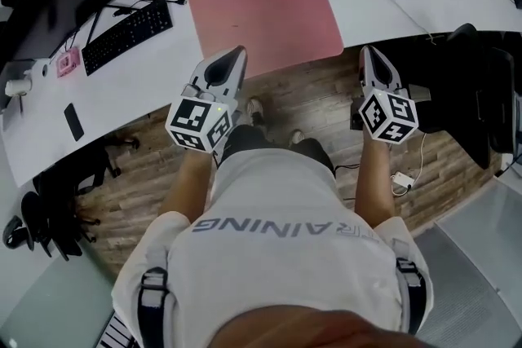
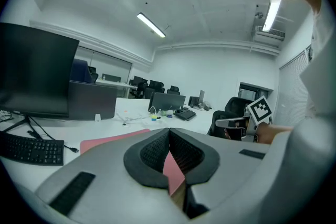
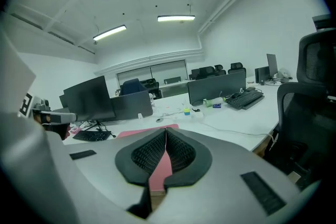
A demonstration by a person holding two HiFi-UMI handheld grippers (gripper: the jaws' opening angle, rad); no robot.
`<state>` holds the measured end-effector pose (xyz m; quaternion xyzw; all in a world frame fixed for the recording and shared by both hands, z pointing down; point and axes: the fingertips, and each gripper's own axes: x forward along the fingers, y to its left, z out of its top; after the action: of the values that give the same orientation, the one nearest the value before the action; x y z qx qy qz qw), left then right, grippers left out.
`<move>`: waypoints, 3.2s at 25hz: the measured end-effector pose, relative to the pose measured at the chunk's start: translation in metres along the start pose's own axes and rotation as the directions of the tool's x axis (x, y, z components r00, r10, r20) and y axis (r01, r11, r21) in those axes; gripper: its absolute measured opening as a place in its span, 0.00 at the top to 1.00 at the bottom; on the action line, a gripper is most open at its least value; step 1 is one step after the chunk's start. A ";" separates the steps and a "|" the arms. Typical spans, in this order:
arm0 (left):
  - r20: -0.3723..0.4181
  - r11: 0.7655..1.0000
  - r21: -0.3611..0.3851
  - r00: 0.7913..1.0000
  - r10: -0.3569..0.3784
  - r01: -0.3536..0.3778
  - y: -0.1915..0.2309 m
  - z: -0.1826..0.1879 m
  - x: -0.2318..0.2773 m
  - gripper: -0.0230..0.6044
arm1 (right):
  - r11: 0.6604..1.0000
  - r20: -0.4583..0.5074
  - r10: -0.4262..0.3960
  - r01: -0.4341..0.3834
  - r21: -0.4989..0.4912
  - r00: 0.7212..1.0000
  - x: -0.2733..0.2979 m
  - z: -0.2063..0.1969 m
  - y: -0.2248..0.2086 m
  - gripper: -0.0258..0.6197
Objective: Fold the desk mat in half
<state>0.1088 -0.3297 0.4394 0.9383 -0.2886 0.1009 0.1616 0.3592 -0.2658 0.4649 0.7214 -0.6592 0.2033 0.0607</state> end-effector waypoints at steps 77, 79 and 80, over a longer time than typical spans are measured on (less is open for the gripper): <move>0.031 0.898 -0.150 0.906 0.423 -0.414 0.090 -0.064 -0.236 0.92 | 0.862 -0.357 0.442 -0.499 -0.084 0.823 0.111 -0.177 0.283 0.90; 0.044 0.900 -0.152 0.906 0.420 -0.409 0.093 -0.064 -0.244 0.92 | 0.850 -0.391 0.452 -0.520 -0.086 0.802 0.111 -0.193 0.295 0.90; 0.049 0.900 -0.151 0.906 0.421 -0.410 0.093 -0.063 -0.248 0.92 | 0.842 -0.408 0.456 -0.532 -0.088 0.791 0.111 -0.201 0.301 0.90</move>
<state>-0.1522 -0.2536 0.4511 0.8451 -0.4946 0.0752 0.1886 0.0283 -0.3344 0.6353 0.4613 -0.8184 0.2781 0.2004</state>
